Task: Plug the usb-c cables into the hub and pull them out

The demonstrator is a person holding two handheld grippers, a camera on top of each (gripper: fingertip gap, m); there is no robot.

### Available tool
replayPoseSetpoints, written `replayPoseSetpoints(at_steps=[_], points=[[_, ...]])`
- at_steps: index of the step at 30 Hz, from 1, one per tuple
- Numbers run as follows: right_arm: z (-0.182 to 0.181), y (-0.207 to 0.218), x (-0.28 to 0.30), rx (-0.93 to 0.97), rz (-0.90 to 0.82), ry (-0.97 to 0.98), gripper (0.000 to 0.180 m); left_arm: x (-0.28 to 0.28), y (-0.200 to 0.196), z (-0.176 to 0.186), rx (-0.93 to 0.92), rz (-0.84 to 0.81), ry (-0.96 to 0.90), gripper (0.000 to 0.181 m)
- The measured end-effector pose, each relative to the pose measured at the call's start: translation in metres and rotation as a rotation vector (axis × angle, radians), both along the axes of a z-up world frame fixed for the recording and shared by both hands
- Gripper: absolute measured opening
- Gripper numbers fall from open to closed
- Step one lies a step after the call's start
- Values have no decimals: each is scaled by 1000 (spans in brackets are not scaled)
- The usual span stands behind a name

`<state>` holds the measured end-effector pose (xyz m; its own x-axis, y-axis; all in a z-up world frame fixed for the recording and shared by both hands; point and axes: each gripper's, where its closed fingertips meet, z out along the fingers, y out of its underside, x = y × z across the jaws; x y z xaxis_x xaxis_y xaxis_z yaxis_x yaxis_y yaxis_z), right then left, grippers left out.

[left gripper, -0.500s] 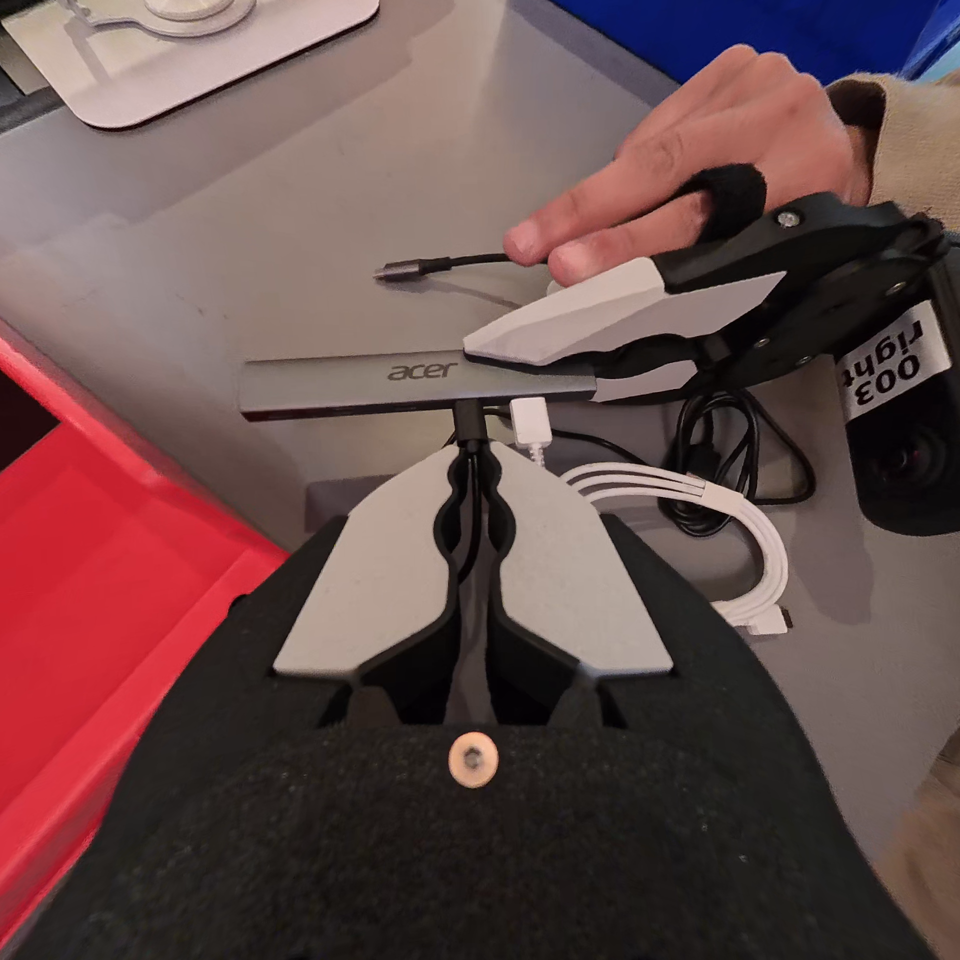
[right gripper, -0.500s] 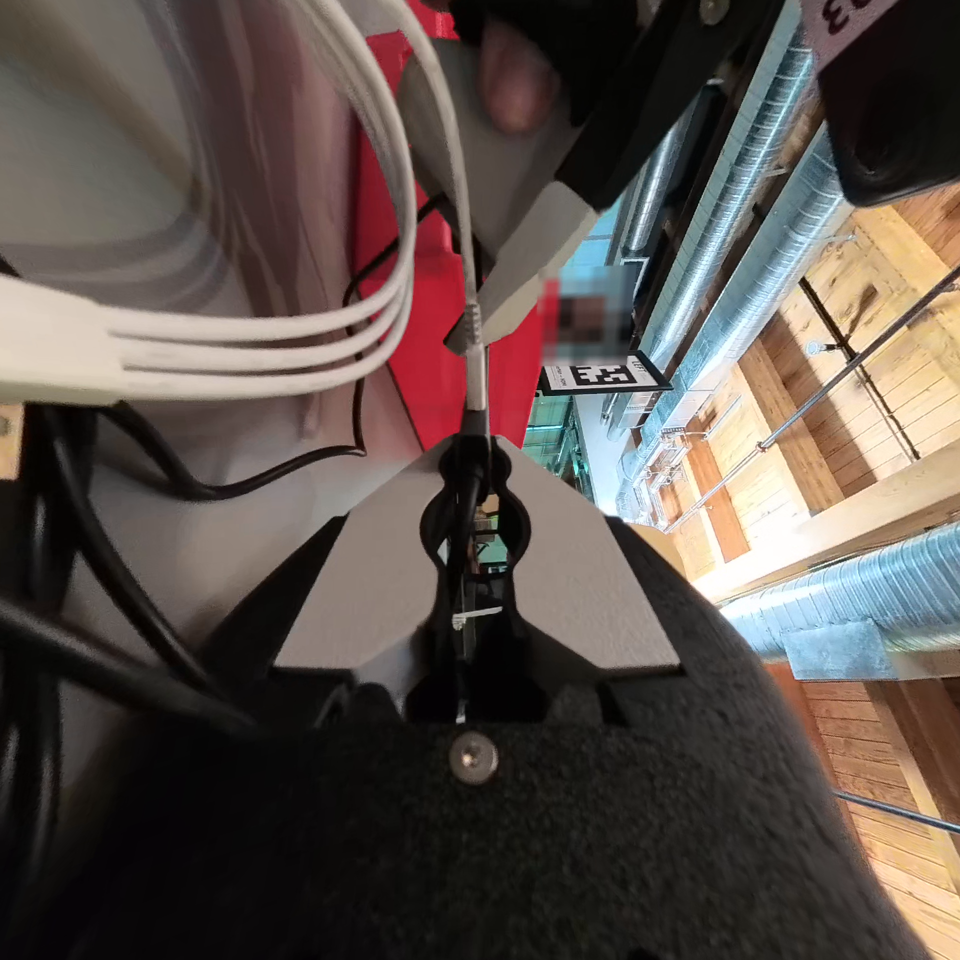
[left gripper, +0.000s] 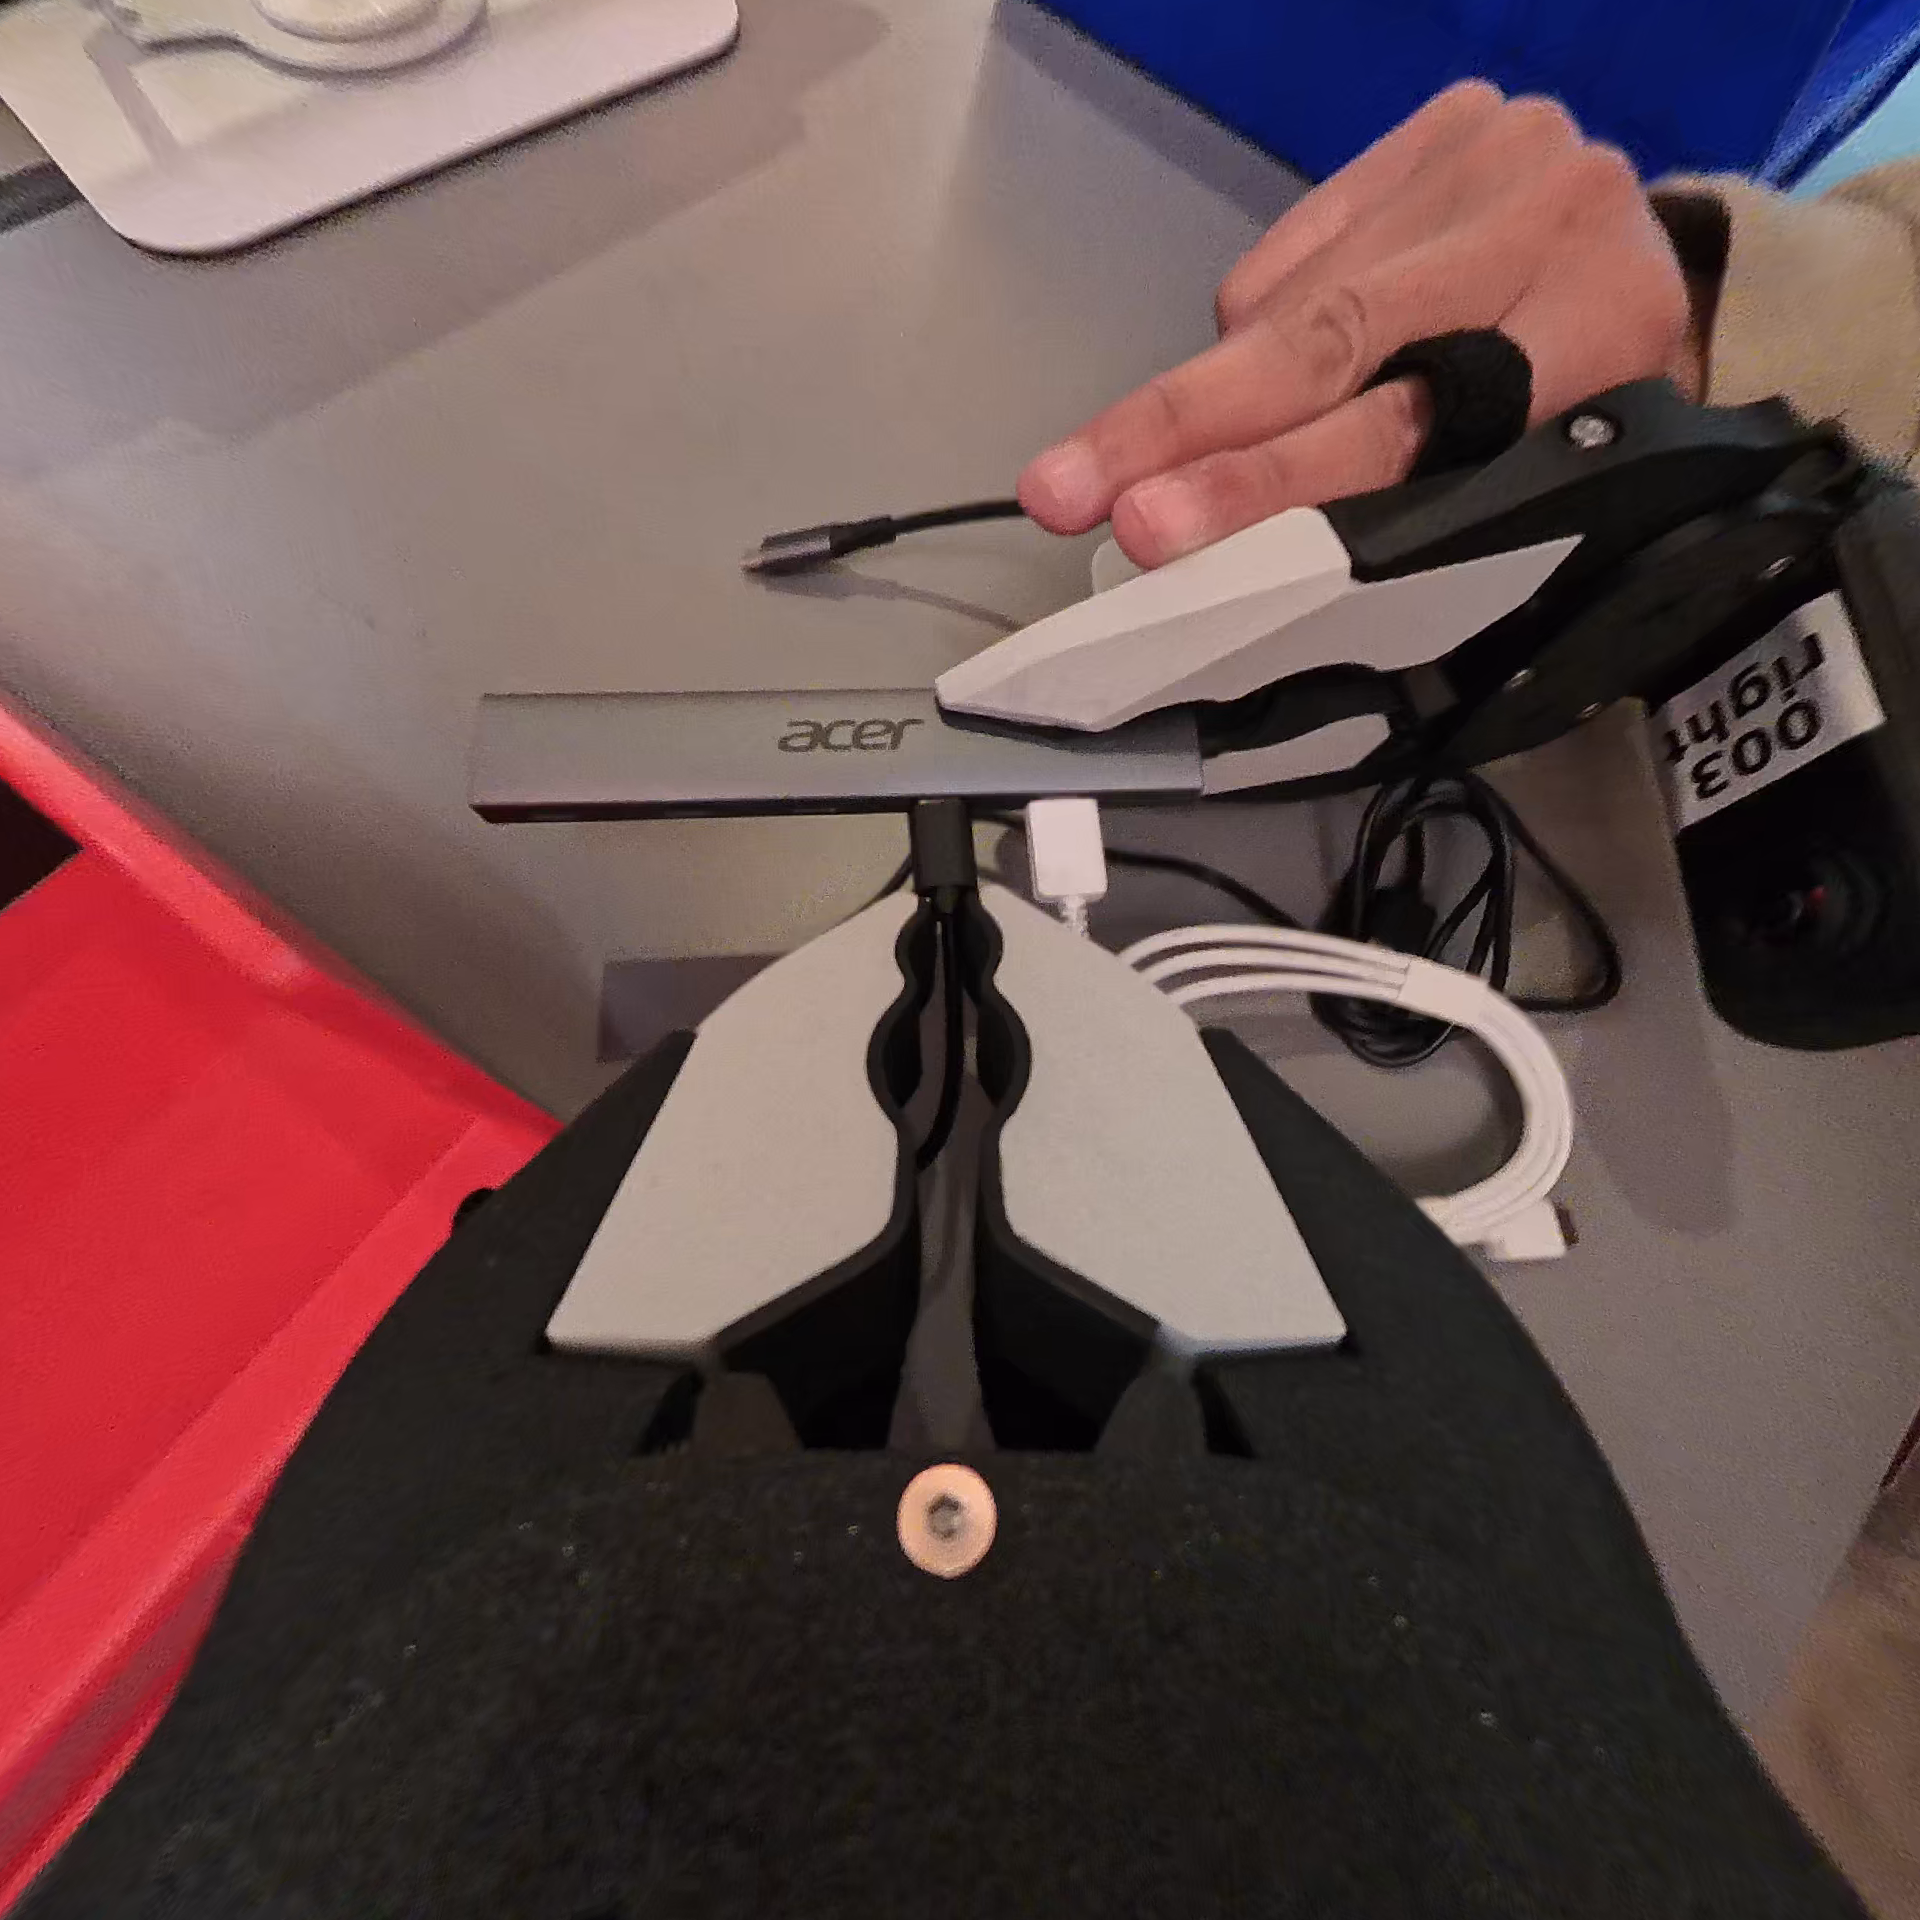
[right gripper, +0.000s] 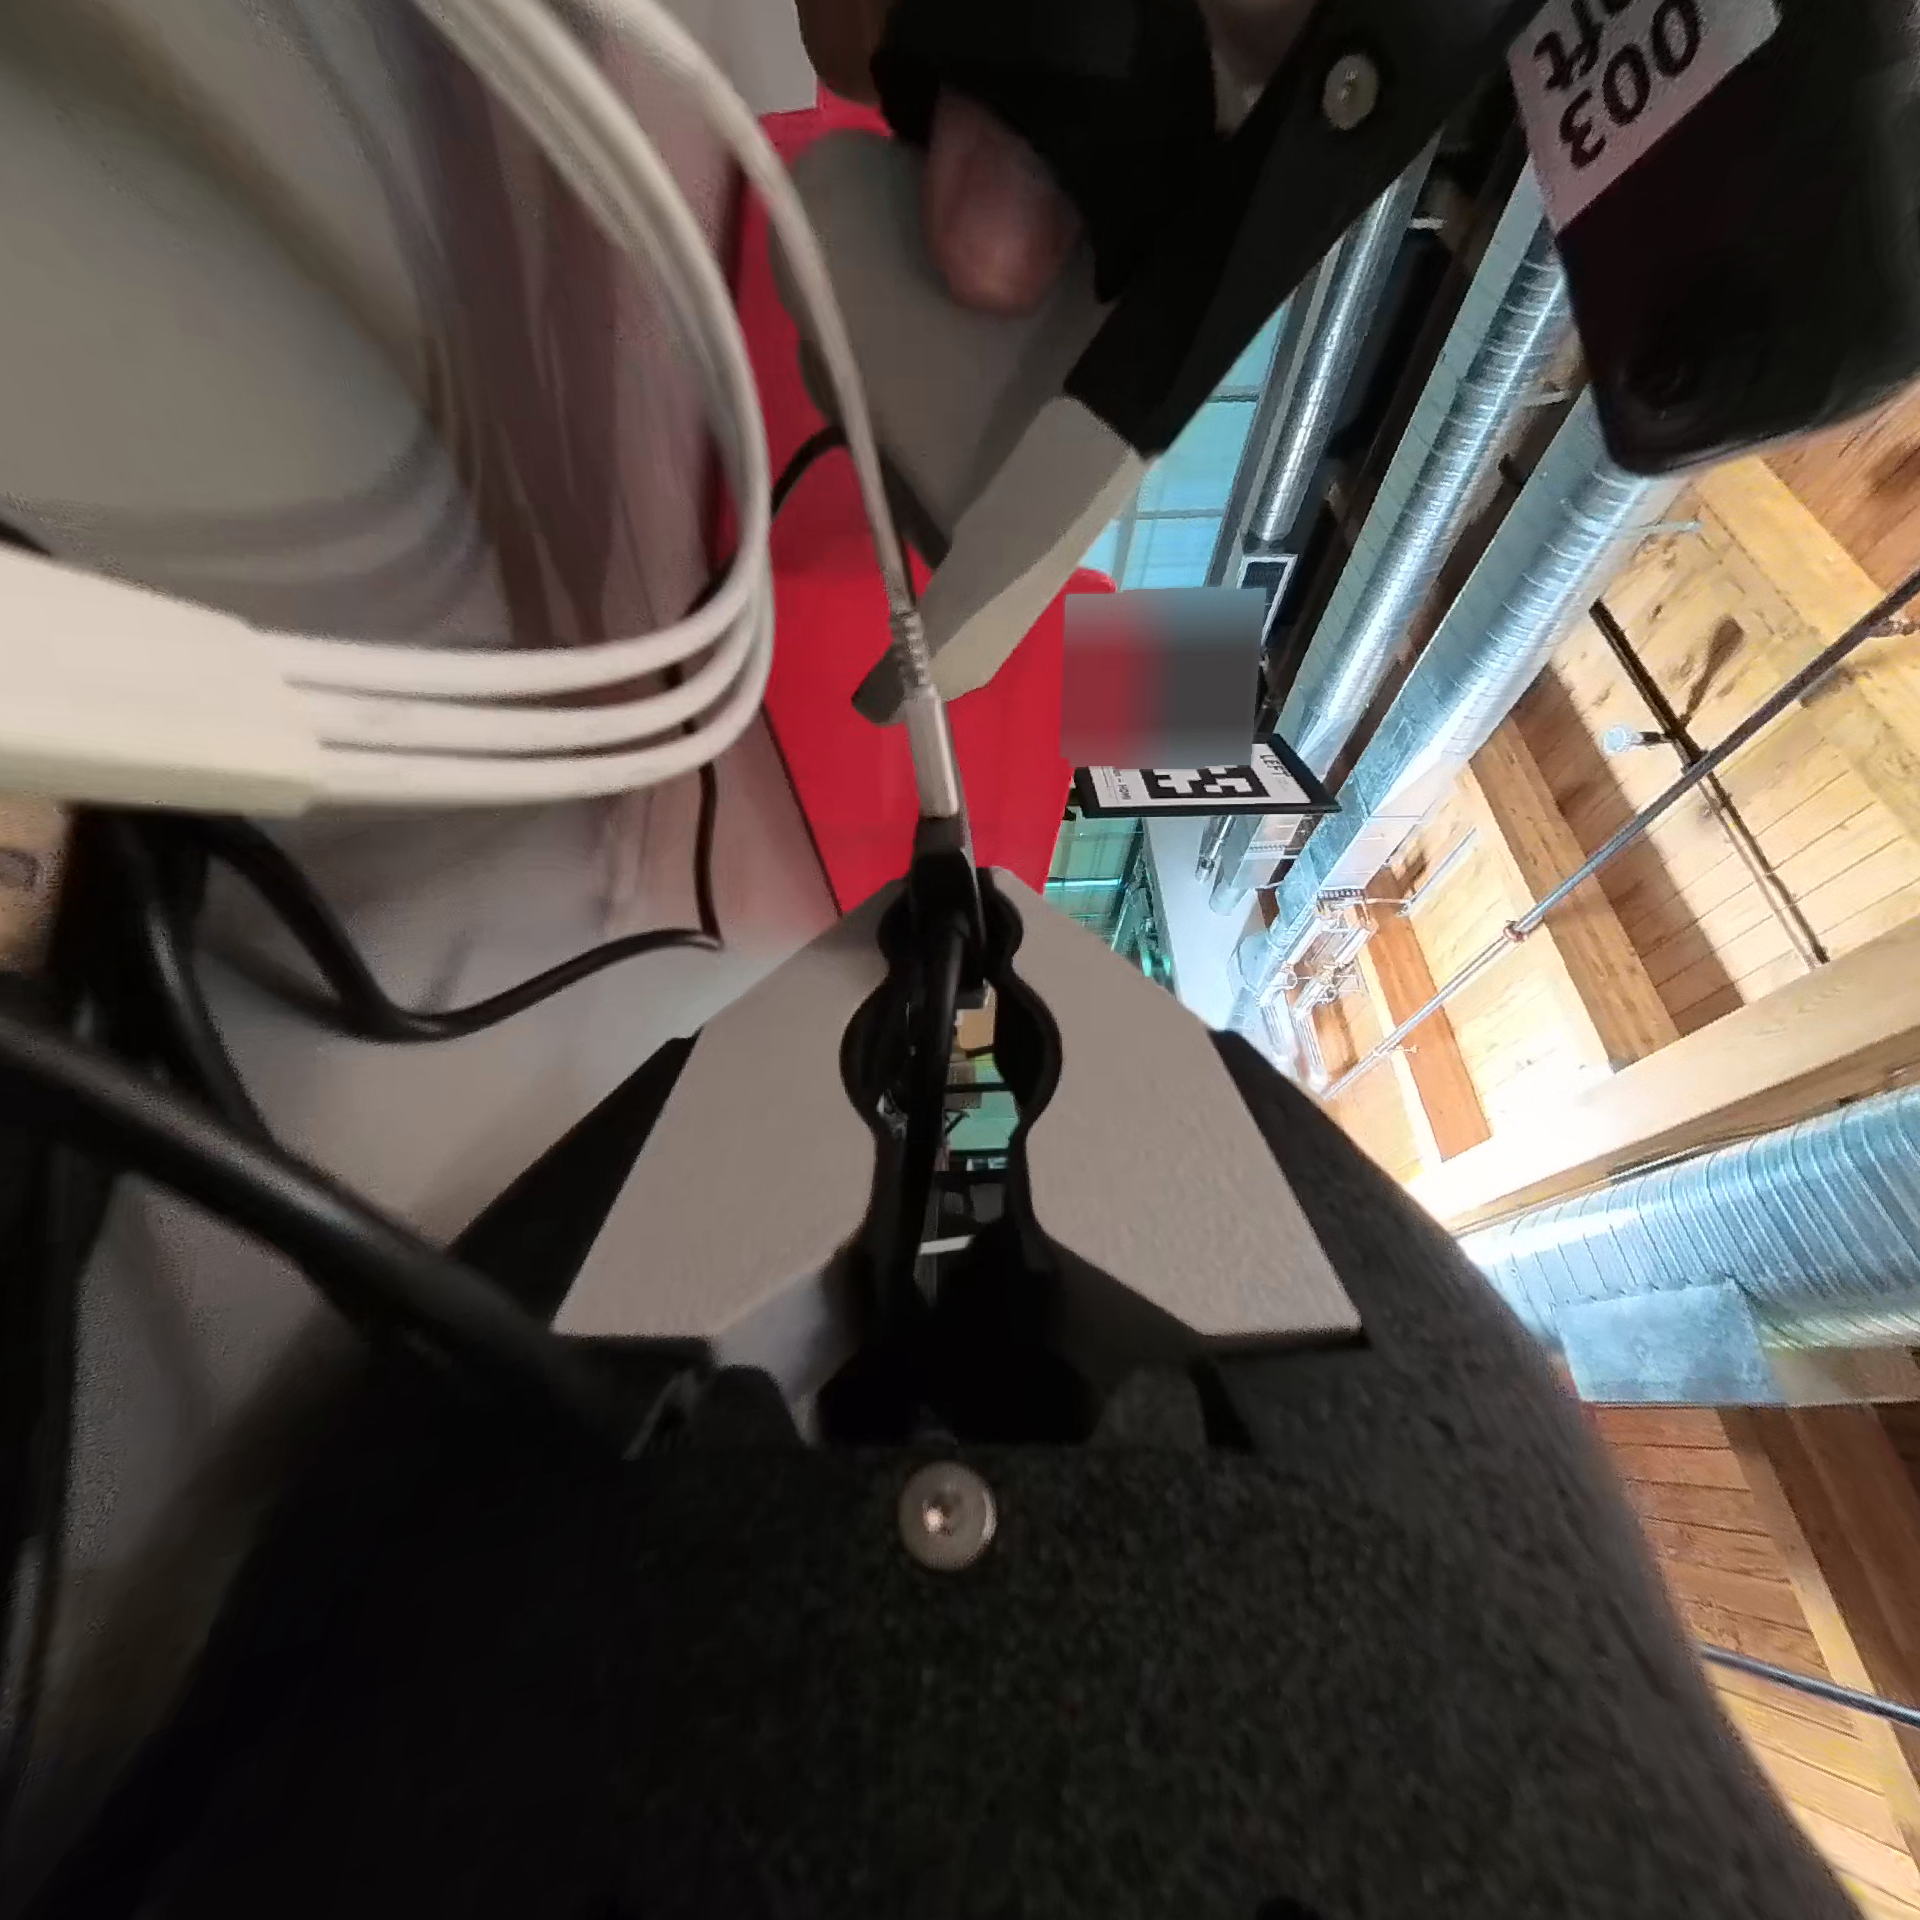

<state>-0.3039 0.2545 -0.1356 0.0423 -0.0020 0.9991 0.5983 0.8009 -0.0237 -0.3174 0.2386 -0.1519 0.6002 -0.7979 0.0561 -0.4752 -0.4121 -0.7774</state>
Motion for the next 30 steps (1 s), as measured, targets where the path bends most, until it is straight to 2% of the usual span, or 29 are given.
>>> replayPoseSetpoints(at_steps=[1, 3, 6, 9, 11, 14, 16, 19, 23, 26, 30], points=[[2, 2, 1, 11, -1, 7, 8, 1, 2, 5, 7, 10, -28, 4], [9, 6, 3, -9, -17, 56, 8, 2, 4, 20, -2, 57, -123, 16], [22, 27, 18, -161, -118, 120, 8, -13, 0, 59, -5, 163, -274, 34], [49, 48, 41, -365, -237, 218, 8, -49, -20, 83, 87, 267, -347, 34], [75, 56, 55, -542, -287, 298, 8, -68, -38, 74, 105, 311, -356, 33], [130, 65, 75, -721, -350, 381, 8, -80, -60, 38, 65, 329, -350, 30], [176, 77, 100, -717, -438, 399, 8, -78, -67, 19, -18, 313, -319, 30], [247, 98, 148, -651, -563, 432, 8, -73, -68, 21, -14, 280, -306, 30], [319, 119, 225, -586, -710, 466, 8, -70, -75, 19, -36, 258, -299, 30], [346, 125, 281, -595, -817, 481, 8, -67, -77, 21, -27, 249, -299, 30], [363, 124, 343, -657, -884, 556, 9, -63, -78, 15, -55, 237, -289, 30]])
